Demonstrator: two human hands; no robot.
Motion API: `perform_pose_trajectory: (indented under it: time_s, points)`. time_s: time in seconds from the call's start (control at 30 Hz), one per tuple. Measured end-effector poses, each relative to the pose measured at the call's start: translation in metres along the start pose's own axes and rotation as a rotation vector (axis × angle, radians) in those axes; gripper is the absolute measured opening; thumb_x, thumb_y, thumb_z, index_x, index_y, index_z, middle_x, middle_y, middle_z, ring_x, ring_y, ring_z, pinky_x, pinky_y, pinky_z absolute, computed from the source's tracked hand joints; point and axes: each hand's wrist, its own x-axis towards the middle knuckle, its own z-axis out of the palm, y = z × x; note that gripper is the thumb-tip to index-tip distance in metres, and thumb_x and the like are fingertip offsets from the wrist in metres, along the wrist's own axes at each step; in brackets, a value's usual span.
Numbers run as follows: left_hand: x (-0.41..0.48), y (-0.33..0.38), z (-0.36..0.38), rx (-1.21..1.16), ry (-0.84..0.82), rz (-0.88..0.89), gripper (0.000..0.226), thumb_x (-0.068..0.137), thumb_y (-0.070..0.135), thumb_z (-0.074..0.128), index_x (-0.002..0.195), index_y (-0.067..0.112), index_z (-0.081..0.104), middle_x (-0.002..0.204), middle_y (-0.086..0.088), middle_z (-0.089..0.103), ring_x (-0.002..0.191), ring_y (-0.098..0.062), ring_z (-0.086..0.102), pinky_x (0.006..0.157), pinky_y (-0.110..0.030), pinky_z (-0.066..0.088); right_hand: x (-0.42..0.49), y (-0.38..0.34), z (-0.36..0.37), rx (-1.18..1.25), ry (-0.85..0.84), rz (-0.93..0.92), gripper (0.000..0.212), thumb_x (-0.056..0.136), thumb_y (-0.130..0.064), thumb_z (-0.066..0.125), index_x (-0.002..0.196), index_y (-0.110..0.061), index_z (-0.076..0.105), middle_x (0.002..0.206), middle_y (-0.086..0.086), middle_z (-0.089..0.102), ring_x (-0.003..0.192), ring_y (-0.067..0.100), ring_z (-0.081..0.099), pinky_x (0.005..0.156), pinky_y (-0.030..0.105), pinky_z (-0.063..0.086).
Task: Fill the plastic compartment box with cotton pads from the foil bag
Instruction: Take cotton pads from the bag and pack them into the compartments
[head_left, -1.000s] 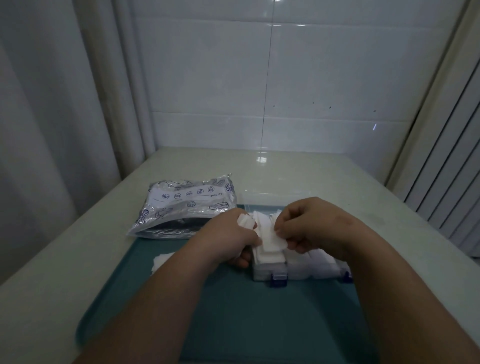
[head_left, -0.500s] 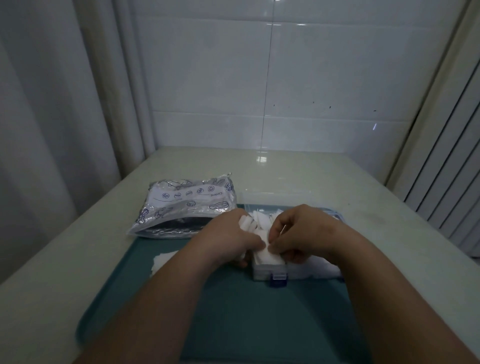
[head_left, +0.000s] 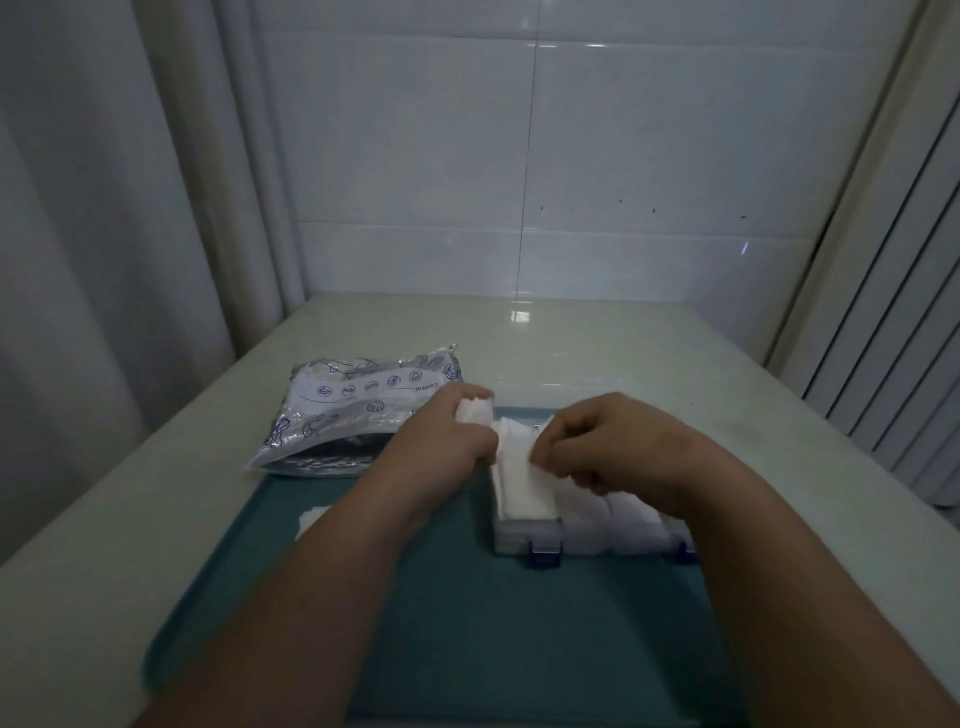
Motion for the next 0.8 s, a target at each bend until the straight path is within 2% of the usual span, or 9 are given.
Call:
perform_pose_trajectory:
  time_s: [0.07, 0.13, 0.2, 0.3, 0.4, 0.57, 0.7, 0.8]
  points:
    - [-0.002, 0.003, 0.001, -0.143, 0.015, -0.028, 0.050, 0.074, -0.003, 0.053, 0.115, 0.025, 0.047, 0.095, -0.019, 0.063, 0.058, -0.018, 0.048, 0.044, -0.023, 0.034, -0.001, 0.001, -0.008, 0.075, 0.056, -0.021, 0.012, 0.087, -0.012, 0.063, 0.086, -0.012, 0.075, 0.071, 0.002, 0.066, 0.062, 0.012, 0.054, 0.059, 0.025, 0.048]
    - [-0.003, 0.006, 0.001, -0.229, 0.056, -0.030, 0.044, 0.077, -0.005, 0.049, 0.115, 0.014, 0.040, 0.090, -0.021, 0.062, 0.054, -0.017, 0.044, 0.041, -0.023, 0.030, -0.002, 0.003, -0.014, 0.125, 0.096, -0.038, 0.013, 0.089, -0.011, 0.060, 0.086, -0.011, 0.073, 0.069, 0.003, 0.065, 0.061, 0.013, 0.053, 0.059, 0.025, 0.046]
    - [-0.004, 0.009, 0.000, -0.251, 0.067, -0.015, 0.034, 0.078, -0.003, 0.049, 0.108, 0.010, 0.040, 0.084, -0.021, 0.061, 0.053, -0.018, 0.044, 0.043, -0.025, 0.030, -0.003, 0.005, -0.017, 0.156, 0.120, -0.046, 0.013, 0.090, -0.012, 0.060, 0.087, -0.010, 0.073, 0.071, 0.005, 0.064, 0.061, 0.014, 0.052, 0.059, 0.024, 0.046]
    - [-0.006, 0.011, 0.000, -0.230, 0.059, 0.002, 0.021, 0.078, 0.000, 0.049, 0.092, 0.014, 0.043, 0.081, -0.019, 0.065, 0.053, -0.019, 0.047, 0.046, -0.029, 0.034, -0.001, 0.006, -0.017, 0.192, 0.111, -0.032, 0.012, 0.088, -0.009, 0.061, 0.087, -0.007, 0.072, 0.070, 0.006, 0.063, 0.060, 0.014, 0.052, 0.058, 0.026, 0.046]
    - [-0.006, 0.011, 0.001, -0.219, 0.071, 0.009, 0.016, 0.081, 0.001, 0.047, 0.089, 0.014, 0.043, 0.077, -0.014, 0.067, 0.053, -0.018, 0.049, 0.048, -0.029, 0.035, 0.003, 0.008, -0.012, 0.111, 0.092, -0.003, 0.007, 0.083, -0.008, 0.067, 0.082, -0.011, 0.073, 0.067, 0.000, 0.065, 0.064, 0.014, 0.054, 0.060, 0.027, 0.047]
    - [-0.007, 0.009, 0.001, -0.184, 0.066, 0.000, 0.017, 0.081, 0.003, 0.048, 0.094, 0.014, 0.046, 0.080, -0.014, 0.069, 0.054, -0.018, 0.049, 0.048, -0.028, 0.035, 0.008, 0.013, -0.015, 0.013, 0.217, 0.013, 0.010, 0.078, -0.009, 0.071, 0.072, -0.011, 0.064, 0.077, 0.004, 0.066, 0.069, 0.014, 0.055, 0.062, 0.025, 0.043]
    - [-0.009, 0.009, 0.004, -0.142, 0.043, 0.000, 0.023, 0.077, 0.004, 0.051, 0.098, 0.011, 0.048, 0.085, -0.017, 0.071, 0.057, -0.019, 0.051, 0.049, -0.029, 0.037, 0.014, 0.016, -0.013, -0.109, 0.239, -0.022, 0.015, 0.075, -0.011, 0.076, 0.067, -0.015, 0.063, 0.096, -0.005, 0.068, 0.092, 0.014, 0.061, 0.078, 0.028, 0.046]
    - [-0.009, 0.009, 0.005, -0.167, 0.045, -0.003, 0.021, 0.078, 0.002, 0.051, 0.096, 0.011, 0.047, 0.085, -0.018, 0.070, 0.055, -0.019, 0.052, 0.047, -0.028, 0.038, 0.018, 0.018, -0.009, -0.163, 0.276, -0.059, 0.011, 0.076, -0.013, 0.075, 0.070, -0.017, 0.067, 0.080, -0.002, 0.069, 0.080, 0.013, 0.064, 0.073, 0.028, 0.054]
